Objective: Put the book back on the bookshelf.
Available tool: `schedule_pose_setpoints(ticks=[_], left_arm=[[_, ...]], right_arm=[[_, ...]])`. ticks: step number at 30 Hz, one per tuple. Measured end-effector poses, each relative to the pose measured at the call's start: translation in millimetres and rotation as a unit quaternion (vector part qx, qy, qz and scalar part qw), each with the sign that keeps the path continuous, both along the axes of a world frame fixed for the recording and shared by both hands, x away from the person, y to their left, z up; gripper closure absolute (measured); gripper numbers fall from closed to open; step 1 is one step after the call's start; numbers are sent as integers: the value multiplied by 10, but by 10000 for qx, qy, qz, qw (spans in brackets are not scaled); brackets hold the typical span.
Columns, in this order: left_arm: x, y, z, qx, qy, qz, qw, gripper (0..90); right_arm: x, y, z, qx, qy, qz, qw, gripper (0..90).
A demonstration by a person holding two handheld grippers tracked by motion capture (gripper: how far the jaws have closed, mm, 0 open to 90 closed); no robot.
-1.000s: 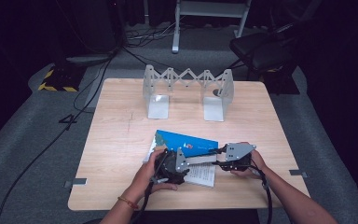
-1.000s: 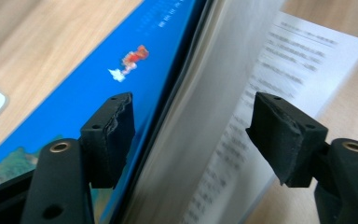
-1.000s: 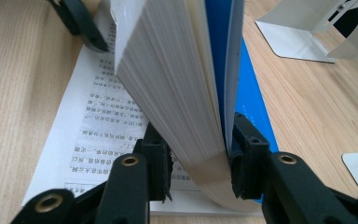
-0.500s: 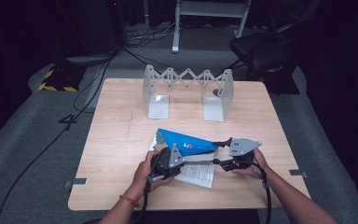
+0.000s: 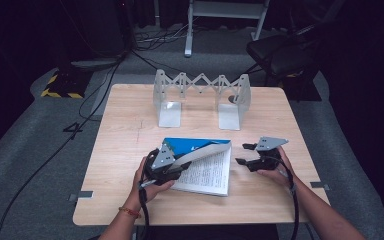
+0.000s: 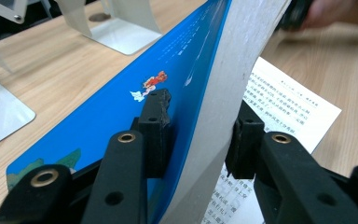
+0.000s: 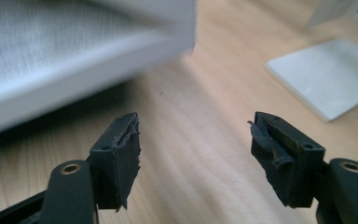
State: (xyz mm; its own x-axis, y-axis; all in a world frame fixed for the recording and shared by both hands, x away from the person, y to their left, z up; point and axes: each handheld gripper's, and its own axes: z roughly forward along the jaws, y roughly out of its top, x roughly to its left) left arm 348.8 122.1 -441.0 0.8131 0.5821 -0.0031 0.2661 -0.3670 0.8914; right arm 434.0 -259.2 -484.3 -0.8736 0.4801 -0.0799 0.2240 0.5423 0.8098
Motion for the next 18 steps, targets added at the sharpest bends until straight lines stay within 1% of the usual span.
schedule_pose_setpoints(ticks=[1,2,4,5,6,7,8,9,10,12,13,14,15,17,18], left_arm=[[1,28,5,-51,4,15,10000,653],[-4,41,5,-102,20,31,9999,654],[-8,86,2,-169,28,18,9999,654],[-11,93,2,-160,23,9,9999,654],[-14,99,-3,-169,34,-5,9999,653],[-15,94,-6,-164,34,-12,9999,653],[-18,79,-9,-126,33,-21,9999,653],[-18,63,-14,-89,32,-33,9999,653],[-17,48,-21,-53,17,-54,10000,653],[-16,48,-23,-133,56,-24,9999,653],[-13,60,-14,-218,56,-2,9997,654],[-13,70,6,-336,51,5,9994,656],[-9,70,21,-457,76,-8,9989,662],[-7,43,52,-654,58,-51,9978,670],[-7,43,52,-654,58,-51,9978,675]], right_arm=[[10,47,-50,-87,39,70,9999,321],[16,81,-79,-87,75,112,9999,321],[31,134,-116,56,252,216,9994,318],[32,181,-132,67,304,280,9991,316],[32,206,-133,145,331,334,9988,320],[32,235,-126,297,418,369,9980,321],[34,252,-120,374,454,393,9975,322],[33,273,-102,528,506,453,9963,323],[25,289,-73,610,489,485,9958,328],[-5,318,-12,519,220,486,9972,350],[-18,309,16,590,138,452,9971,372],[-26,291,51,752,98,425,9962,395],[-40,270,113,898,5,393,9952,407],[-66,241,255,1121,-207,313,9930,423],[-66,241,255,1121,-207,313,9930,423]])
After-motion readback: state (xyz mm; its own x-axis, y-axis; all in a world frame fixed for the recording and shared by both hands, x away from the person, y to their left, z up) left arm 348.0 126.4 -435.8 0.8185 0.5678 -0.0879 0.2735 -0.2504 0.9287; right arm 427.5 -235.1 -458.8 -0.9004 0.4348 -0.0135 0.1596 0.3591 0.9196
